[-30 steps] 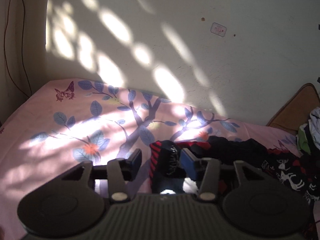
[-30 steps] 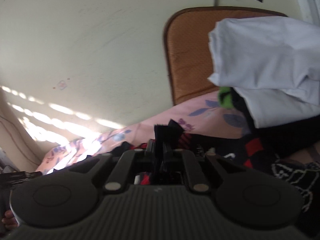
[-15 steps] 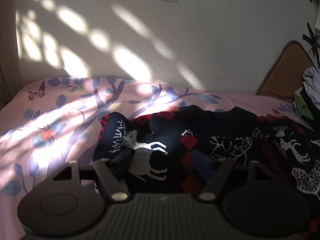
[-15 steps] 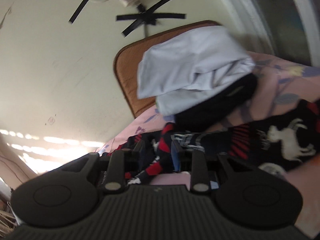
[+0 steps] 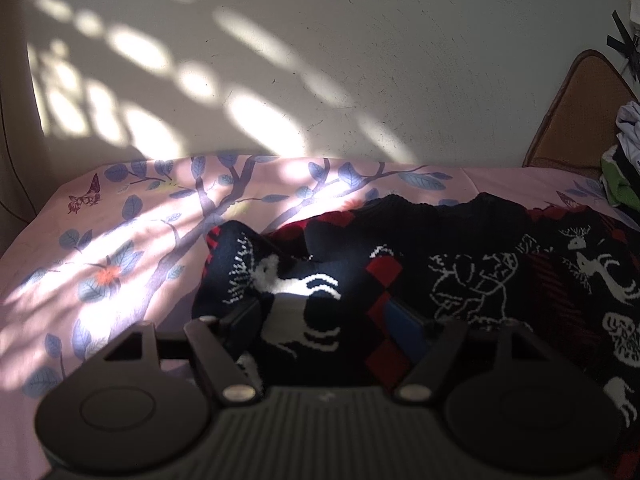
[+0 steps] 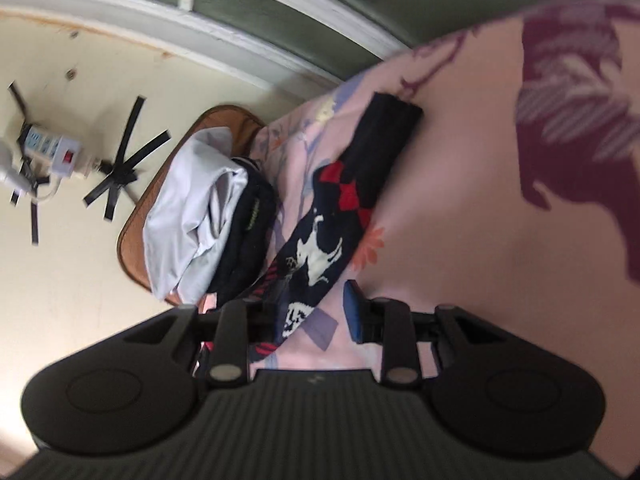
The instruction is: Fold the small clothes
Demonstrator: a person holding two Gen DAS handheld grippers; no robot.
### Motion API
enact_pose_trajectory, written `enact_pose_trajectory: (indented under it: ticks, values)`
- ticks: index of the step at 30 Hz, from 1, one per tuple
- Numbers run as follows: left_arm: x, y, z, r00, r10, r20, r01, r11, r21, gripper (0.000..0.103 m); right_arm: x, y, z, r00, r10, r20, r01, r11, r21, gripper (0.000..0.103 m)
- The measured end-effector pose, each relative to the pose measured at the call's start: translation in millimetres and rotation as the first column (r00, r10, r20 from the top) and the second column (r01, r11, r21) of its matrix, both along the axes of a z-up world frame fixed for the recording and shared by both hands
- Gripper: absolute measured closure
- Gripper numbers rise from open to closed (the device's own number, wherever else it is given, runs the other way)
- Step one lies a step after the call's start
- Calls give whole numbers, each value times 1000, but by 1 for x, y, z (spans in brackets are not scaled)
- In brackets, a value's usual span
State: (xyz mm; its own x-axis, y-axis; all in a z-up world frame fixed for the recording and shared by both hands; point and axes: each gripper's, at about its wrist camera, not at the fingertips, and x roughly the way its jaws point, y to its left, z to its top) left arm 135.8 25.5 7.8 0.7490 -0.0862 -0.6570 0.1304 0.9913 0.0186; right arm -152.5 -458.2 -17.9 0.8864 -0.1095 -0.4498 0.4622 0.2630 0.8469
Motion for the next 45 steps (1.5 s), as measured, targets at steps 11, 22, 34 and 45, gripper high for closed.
enact_pose_trajectory:
  ticks: [11,22,34,45]
  values:
    - [-8,-1,4,999,-17,45,17,1000,1,24,50,34,74,995,89,47,-62,911,-407,94]
    - [-42,50,40,927,91,363,-47,991,-129,0,179,232,205,793,609,11,-337,454,-825,94]
    - [-41,103,49,946,136,294,2,904,-427,0,218,351,108,272,913,-305,-780,24,-625,66]
    - [-18,100,22,989,105,104,-59,926,-372,0,231,198,93,742,583,-330,-637,460,-619,38]
